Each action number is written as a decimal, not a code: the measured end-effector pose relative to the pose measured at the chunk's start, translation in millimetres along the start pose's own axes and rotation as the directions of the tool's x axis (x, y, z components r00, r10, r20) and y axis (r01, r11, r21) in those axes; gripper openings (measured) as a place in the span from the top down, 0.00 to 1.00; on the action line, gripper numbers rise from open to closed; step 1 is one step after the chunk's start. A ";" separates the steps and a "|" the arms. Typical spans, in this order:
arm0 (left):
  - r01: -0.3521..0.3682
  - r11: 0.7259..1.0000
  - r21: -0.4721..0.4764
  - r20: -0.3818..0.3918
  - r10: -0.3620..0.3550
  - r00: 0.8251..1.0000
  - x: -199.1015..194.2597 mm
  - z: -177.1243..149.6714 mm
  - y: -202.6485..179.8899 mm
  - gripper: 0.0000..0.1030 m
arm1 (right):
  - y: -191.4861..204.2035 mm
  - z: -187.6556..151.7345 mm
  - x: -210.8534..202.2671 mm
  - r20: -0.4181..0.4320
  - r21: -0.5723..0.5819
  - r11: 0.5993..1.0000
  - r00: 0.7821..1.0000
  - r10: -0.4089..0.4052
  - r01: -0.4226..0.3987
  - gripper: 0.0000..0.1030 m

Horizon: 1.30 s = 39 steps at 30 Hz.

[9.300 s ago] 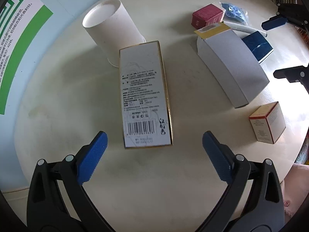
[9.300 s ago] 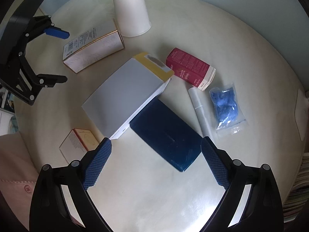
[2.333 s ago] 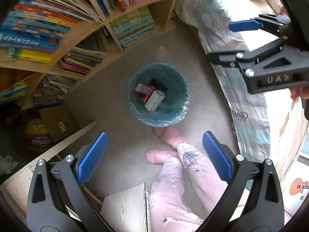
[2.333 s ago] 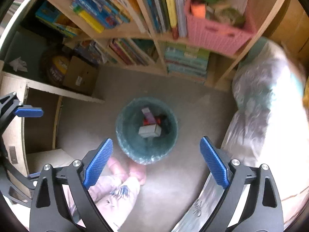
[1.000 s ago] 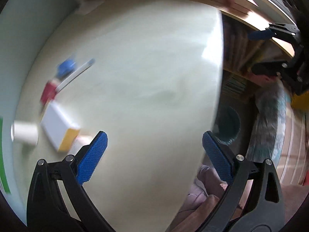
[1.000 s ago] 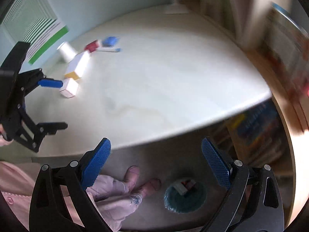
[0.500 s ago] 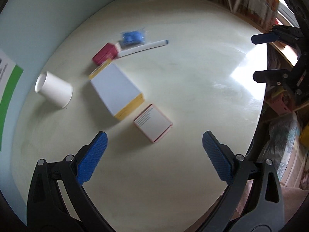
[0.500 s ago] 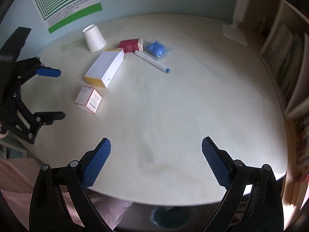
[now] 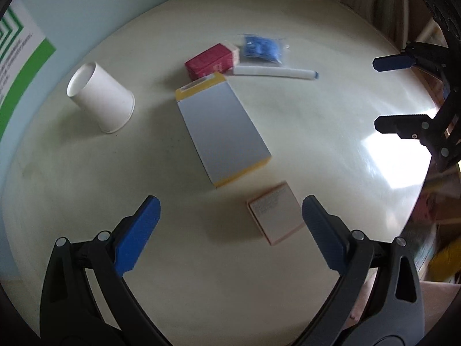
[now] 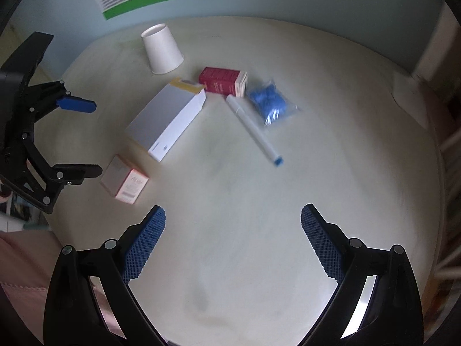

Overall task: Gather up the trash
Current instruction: 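Return both tools to the table toward the remaining items, then grasp the large white box with left tool while right tool grasps white marker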

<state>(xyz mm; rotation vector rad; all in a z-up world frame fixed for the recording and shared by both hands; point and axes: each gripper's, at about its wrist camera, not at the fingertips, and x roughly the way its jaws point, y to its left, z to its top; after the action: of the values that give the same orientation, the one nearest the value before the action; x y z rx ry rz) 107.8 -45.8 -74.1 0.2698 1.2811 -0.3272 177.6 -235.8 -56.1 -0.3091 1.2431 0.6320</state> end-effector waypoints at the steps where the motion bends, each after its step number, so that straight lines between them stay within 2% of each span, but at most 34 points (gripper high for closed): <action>1: -0.010 1.000 -0.015 -0.005 0.009 1.000 2.1 3.1 0.5 0.07 | -4.0 4.8 2.6 -0.003 -0.013 1.000 1.000 0.010 -0.010 0.08; 11: -0.023 0.991 -0.134 -0.052 0.016 0.999 26.0 24.6 10.4 0.07 | -21.0 31.9 33.1 -0.055 -0.115 0.990 0.996 0.072 -0.078 0.08; 23: -0.031 0.983 -0.181 -0.096 0.014 0.995 50.0 32.8 22.9 0.07 | -30.1 49.7 68.2 -0.106 -0.166 0.979 0.989 0.099 -0.116 0.11; 24: -0.031 0.982 -0.185 -0.100 0.013 0.995 52.3 33.8 23.7 0.07 | -29.9 50.3 71.0 -0.111 -0.172 0.978 0.989 0.101 -0.119 0.12; 25: -0.027 0.981 -0.192 -0.103 0.008 0.995 54.3 34.2 24.7 0.07 | -29.8 50.8 74.7 -0.123 -0.178 0.976 0.987 0.101 -0.123 0.20; 27: -0.027 0.979 -0.202 -0.103 0.006 0.995 56.7 34.8 26.1 0.07 | -30.1 52.1 81.5 -0.140 -0.183 0.976 0.986 0.092 -0.117 0.29; 31: -0.018 0.975 -0.222 -0.104 -0.005 0.995 61.6 35.3 30.0 0.07 | -27.3 54.7 81.5 -0.125 -0.200 0.972 0.987 0.103 -0.127 0.29; 34: -0.009 0.970 -0.242 -0.094 -0.014 0.995 64.3 36.5 33.8 0.13 | -23.4 55.5 82.1 -0.107 -0.223 0.969 0.990 0.087 -0.109 0.31; 36: 0.000 0.969 -0.248 -0.102 -0.026 0.994 67.3 37.0 35.2 0.23 | -20.3 55.6 82.0 -0.095 -0.238 0.966 0.992 0.077 -0.098 0.35; 38: 0.003 0.969 -0.249 -0.109 -0.031 0.994 70.0 35.7 37.1 0.28 | -16.4 55.9 82.1 -0.080 -0.264 0.962 0.995 0.055 -0.074 0.39; 39: 0.003 0.969 -0.248 -0.115 -0.033 0.993 72.6 25.0 42.0 0.33 | -13.5 55.6 82.3 -0.073 -0.276 0.959 0.996 0.041 -0.060 0.43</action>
<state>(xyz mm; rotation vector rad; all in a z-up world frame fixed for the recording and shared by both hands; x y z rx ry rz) 164.4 -22.9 -136.8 0.0651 1.4268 -0.1654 244.0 -193.4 -118.1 -0.5379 1.2289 0.8491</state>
